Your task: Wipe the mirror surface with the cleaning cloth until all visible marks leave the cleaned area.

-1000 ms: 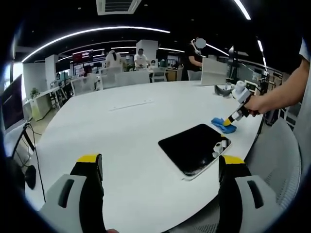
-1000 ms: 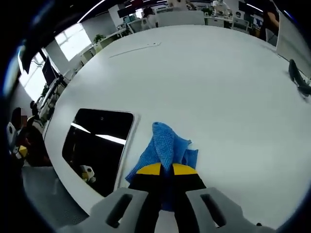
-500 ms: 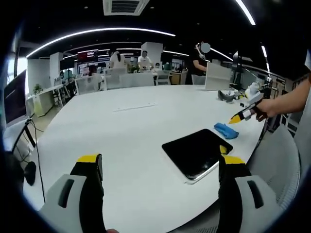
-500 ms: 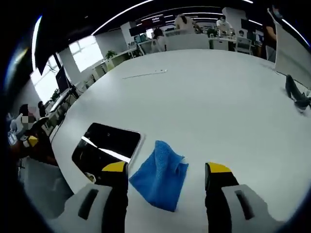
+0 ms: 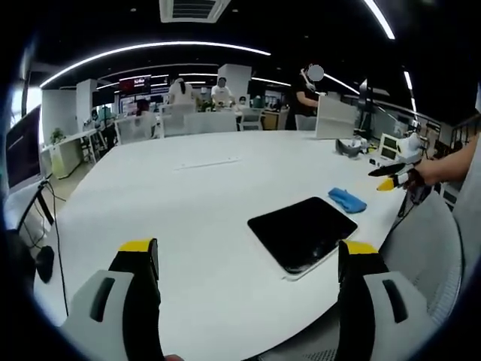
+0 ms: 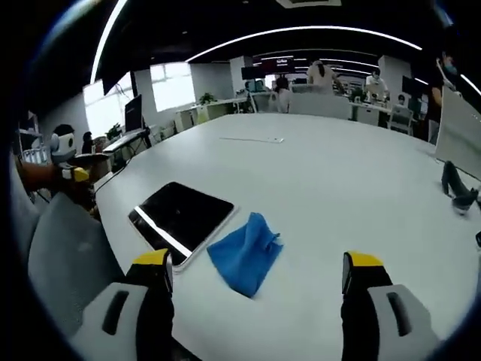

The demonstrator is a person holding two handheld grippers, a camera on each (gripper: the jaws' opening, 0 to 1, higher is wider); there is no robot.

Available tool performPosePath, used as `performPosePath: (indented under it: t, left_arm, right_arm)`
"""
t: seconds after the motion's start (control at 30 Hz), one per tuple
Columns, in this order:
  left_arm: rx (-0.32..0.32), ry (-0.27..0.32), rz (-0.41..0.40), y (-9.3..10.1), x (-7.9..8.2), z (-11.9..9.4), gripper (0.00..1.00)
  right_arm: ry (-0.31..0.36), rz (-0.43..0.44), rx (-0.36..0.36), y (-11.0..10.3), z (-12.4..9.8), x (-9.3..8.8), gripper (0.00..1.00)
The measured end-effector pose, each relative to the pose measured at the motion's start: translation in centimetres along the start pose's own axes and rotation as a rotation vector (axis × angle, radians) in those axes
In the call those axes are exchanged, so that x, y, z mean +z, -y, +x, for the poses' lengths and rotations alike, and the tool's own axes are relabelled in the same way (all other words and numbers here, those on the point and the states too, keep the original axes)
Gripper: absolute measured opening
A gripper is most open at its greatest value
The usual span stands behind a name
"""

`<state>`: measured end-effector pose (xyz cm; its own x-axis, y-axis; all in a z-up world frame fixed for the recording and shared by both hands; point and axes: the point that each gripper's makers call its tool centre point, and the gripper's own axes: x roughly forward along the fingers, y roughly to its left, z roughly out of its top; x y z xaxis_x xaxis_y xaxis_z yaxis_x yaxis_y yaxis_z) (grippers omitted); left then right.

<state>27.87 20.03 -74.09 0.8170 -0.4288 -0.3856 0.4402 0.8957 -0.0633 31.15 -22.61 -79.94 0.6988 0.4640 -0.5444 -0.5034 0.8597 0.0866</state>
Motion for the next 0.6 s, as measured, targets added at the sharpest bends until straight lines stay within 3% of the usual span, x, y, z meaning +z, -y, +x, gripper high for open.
performPosePath:
  t: [0.1,0.27,0.6]
  left_arm:
    - [0.002,-0.002,-0.009,-0.1,-0.2,-0.2,0.99]
    - [0.005,-0.007,-0.006,-0.4,-0.3,-0.3,0.99]
    - [0.001,-0.007,-0.001,0.0,-0.3,-0.4,0.99]
  right_arm:
    - [0.032,0.030,0.006,-0.1,-1.3,-0.5,0.97]
    - [0.003,0.000,-0.003,-1.3,-1.8,-2.2,0.98]
    - [0.034,-0.027,0.002,-1.5,-1.8,-0.8,0.98]
